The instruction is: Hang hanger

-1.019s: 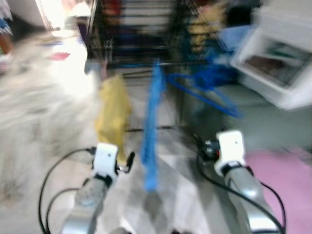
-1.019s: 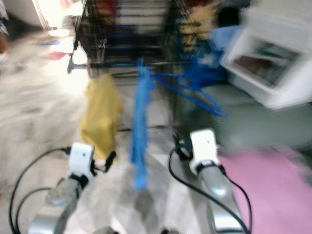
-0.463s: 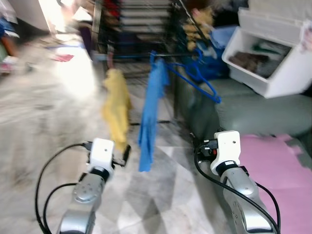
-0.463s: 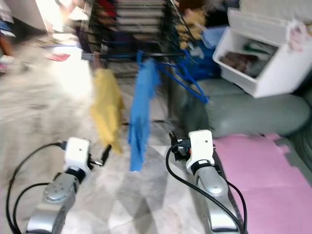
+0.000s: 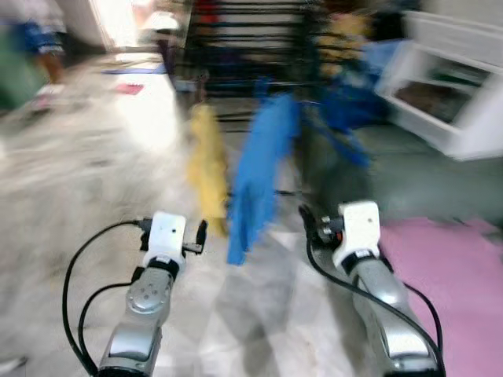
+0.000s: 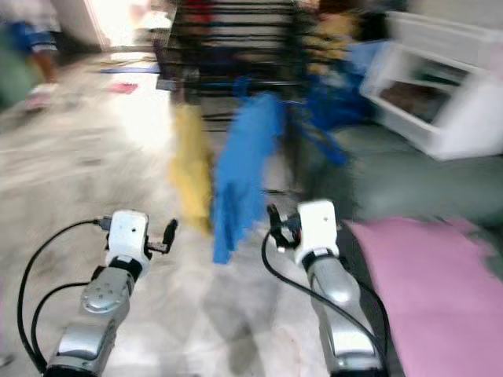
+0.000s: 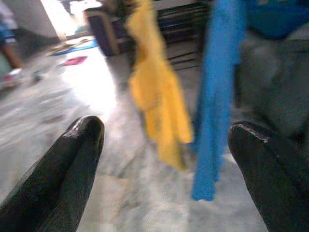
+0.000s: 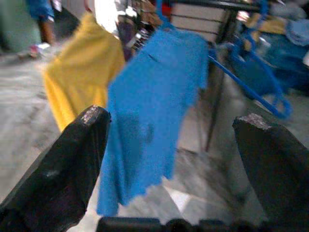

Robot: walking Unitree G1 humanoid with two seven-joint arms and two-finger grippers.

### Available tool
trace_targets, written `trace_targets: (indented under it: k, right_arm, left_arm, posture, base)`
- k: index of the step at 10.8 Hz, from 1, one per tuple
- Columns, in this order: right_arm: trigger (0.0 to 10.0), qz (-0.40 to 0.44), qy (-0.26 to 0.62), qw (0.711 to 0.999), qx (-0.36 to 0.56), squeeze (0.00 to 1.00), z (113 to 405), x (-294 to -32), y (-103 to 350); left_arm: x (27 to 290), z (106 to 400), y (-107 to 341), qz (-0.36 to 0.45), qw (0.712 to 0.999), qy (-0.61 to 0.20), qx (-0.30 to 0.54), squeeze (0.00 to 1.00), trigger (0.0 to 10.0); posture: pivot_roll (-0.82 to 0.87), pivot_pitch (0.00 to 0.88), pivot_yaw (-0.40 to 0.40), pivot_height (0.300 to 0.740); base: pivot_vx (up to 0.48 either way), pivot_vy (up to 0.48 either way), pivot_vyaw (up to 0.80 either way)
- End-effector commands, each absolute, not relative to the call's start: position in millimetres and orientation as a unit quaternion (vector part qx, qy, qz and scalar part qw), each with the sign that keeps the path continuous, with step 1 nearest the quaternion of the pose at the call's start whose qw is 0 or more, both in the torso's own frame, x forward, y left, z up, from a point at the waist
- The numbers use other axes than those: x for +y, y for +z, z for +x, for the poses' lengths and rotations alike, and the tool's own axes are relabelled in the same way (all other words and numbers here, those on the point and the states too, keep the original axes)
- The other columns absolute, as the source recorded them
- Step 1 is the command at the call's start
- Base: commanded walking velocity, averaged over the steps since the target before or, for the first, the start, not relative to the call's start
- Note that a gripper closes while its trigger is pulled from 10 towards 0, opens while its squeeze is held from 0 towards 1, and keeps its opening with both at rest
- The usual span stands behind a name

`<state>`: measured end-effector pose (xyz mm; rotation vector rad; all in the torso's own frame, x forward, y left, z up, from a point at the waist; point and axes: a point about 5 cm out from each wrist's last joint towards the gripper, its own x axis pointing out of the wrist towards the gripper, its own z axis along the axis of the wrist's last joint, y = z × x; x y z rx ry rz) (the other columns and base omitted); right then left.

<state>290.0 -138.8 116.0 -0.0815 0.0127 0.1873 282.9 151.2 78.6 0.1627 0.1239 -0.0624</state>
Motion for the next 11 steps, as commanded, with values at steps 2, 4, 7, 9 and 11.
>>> trace_targets:
  k: [2,4,7,9,11]
  right_arm:
    - [10.0,-0.037,0.092,0.995,0.006,0.0,294.6,-140.2,115.3]
    - [10.0,-0.036,0.092,0.995,0.0,0.0,297.7,-139.6,117.3]
    - [10.0,-0.033,0.093,0.995,0.0,0.0,294.5,-136.7,113.7]
    - [10.0,-0.018,0.086,0.996,-0.003,0.0,295.0,-138.3,114.7]
    - [10.0,-0.024,0.078,0.997,-0.006,0.0,296.2,-142.9,116.0]
  left_arm:
    - [147.9,288.1,81.2,0.087,0.994,-0.03,0.049,0.0,10.0]
    - [145.5,289.7,80.2,0.091,0.994,-0.035,0.046,0.0,10.0]
    - [144.2,289.7,79.8,0.092,0.995,-0.029,0.039,0.0,10.0]
    - [143.9,290.5,80.0,0.09,0.995,-0.025,0.037,0.0,10.0]
    - [150.0,290.4,80.1,0.093,0.995,0.0,0.031,0.0,10.0]
  posture:
    - [0.03,0.0,0.015,0.74]
    - [0.03,0.0,0.017,0.74]
    - [0.02,0.0,0.016,0.74]
    - [0.02,0.0,0.014,0.74]
    - [0.02,0.0,0.014,0.74]
  base:
    - [0.0,0.0,0.8]
    - [0.0,0.0,0.8]
    - [0.0,0.0,0.8]
    - [0.0,0.0,0.4]
    - [0.0,0.0,0.0]
